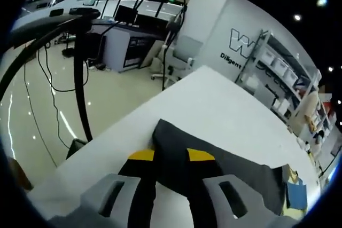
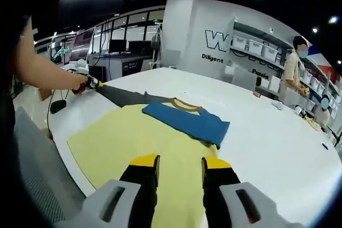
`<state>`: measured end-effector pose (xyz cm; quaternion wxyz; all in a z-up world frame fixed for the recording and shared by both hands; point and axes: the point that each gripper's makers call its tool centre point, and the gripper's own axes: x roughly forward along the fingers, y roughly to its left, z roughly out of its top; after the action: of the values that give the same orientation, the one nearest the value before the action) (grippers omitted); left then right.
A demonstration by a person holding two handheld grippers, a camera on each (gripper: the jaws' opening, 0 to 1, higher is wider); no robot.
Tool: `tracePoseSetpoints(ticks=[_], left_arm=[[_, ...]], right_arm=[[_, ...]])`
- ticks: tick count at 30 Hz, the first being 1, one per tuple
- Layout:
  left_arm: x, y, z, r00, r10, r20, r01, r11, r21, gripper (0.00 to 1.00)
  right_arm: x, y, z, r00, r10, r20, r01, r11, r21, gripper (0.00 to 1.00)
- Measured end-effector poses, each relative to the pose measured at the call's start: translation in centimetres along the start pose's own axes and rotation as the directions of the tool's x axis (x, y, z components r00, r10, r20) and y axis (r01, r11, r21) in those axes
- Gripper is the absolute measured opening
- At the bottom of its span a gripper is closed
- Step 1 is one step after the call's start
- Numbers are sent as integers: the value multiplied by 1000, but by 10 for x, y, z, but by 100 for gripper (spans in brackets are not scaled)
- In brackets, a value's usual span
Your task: Fold the garment on the visible template until the final outline fits inside the template.
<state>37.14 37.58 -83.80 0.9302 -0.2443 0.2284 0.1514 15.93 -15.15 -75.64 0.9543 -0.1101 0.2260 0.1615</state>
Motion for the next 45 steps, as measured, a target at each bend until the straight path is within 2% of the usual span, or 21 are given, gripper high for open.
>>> tracePoseSetpoints(ticks=[8,15,25,29,33,40,41,45], left_arm=[[1,5,-2,1000,30,-1,-30,1000,1,0],[3,6,0,999,32,12,-33,999,33,0],[-4,-2,11,999,4,38,-7,997,72,0],[-9,-14,16,998,-23,51,18,994,109,0],[-14,-24,22,996,-47,70,39,993,111,0],[-23,-52,32,990,-108,94,92,984,155,0],[-28,-69,33,985,-142,97,124,978,167,0],[-34,-96,30,978,-187,89,162,959,231,0]], right_arm=[[0,-1,-1,1000,-2,-4,2,1000,4,27],[0,-2,-1,1000,-5,-5,5,1000,5,26],[-1,-3,1,1000,-10,5,10,1000,9,26],[-2,-4,1,1000,-13,5,13,1000,11,25],[-2,-3,2,1000,-12,9,12,1000,14,25],[-3,-3,4,1000,-9,18,9,1000,20,25],[-3,-3,4,1000,-9,20,9,1000,22,25],[-5,-5,7,999,-13,36,11,999,32,25]])
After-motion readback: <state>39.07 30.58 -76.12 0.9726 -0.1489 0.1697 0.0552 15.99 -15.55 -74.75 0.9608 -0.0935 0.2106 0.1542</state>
